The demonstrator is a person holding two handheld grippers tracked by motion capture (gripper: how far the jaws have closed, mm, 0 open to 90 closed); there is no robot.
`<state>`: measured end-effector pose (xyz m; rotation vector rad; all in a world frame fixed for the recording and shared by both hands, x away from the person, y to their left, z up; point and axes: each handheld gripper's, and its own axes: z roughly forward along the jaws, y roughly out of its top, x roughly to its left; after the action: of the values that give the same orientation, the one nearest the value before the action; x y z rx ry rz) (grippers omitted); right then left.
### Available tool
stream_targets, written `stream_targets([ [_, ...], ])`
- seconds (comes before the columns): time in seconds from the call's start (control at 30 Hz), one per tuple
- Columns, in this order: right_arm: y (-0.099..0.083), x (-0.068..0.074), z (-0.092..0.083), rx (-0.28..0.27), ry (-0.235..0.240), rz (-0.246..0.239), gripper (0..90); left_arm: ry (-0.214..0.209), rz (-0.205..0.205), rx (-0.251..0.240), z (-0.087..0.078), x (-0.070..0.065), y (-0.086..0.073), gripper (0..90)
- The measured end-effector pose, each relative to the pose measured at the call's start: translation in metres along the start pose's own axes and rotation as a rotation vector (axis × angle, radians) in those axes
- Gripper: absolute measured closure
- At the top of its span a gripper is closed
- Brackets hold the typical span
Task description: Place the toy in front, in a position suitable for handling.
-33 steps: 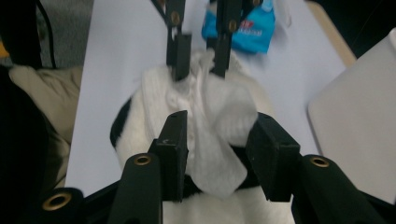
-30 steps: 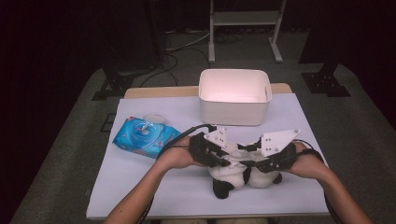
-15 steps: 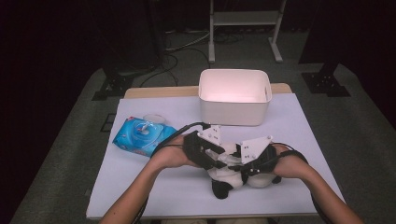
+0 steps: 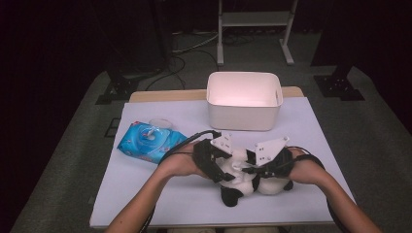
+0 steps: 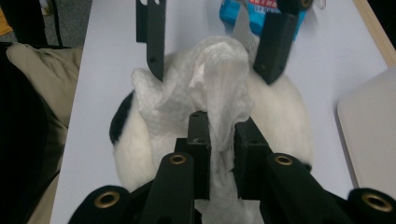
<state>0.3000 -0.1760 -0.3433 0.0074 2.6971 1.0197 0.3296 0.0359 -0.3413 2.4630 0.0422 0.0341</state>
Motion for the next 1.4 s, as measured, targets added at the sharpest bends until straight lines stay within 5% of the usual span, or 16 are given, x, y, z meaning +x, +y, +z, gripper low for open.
stream_targets([
  [0.4,-0.039,-0.021,-0.025,0.019,-0.042,0.121,78.7,-0.001,-0.02,-0.02,0.004,0.002,-0.004,31.0],
  [0.9,0.001,-0.039,0.009,0.013,0.034,0.082,78.7,-0.016,-0.028,-0.037,0.006,-0.002,-0.012,33.3],
  [1.1,-0.012,-0.043,-0.002,0.054,0.029,0.117,78.8,-0.011,-0.029,-0.046,0.006,-0.003,-0.013,33.5],
  [1.3,-0.035,-0.048,-0.013,0.059,0.044,0.207,78.8,-0.015,-0.023,-0.044,0.004,-0.002,-0.008,33.5],
  [1.4,-0.034,-0.045,-0.011,0.069,0.048,0.195,78.8,-0.032,-0.04,-0.055,-0.001,0.0,-0.005,30.5],
])
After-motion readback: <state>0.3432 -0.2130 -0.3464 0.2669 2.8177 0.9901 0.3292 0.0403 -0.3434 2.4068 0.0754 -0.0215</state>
